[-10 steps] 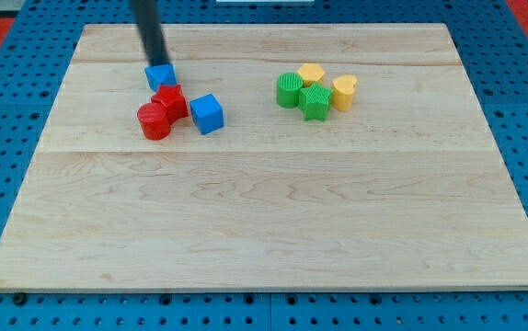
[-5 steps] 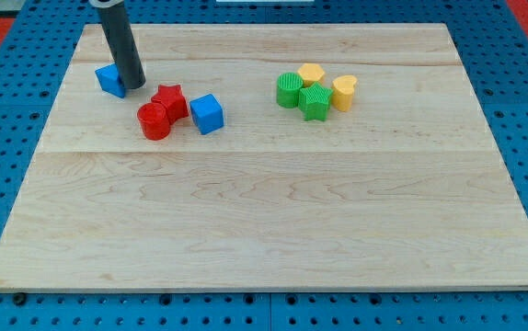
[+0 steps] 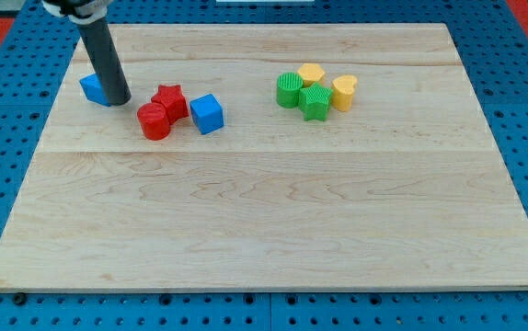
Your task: Separate the blue triangle from the red star and red circle
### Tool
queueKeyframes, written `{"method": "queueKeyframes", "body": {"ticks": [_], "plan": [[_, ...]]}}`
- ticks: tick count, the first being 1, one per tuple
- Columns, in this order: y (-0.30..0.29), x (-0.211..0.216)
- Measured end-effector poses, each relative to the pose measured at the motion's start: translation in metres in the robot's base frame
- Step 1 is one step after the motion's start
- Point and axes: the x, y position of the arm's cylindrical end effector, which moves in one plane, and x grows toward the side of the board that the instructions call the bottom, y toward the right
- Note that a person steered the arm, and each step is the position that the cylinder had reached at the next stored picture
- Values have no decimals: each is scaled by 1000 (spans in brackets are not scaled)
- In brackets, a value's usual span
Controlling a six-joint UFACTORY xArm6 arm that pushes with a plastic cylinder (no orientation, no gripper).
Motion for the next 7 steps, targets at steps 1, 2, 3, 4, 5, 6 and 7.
{"method": "queueKeyframes", "body": {"ticks": [1, 2, 3, 4, 5, 6, 7], "plan": [[24, -17], [36, -55], [14, -80], [-16, -81], [-21, -43], [3, 13], [28, 57]]}}
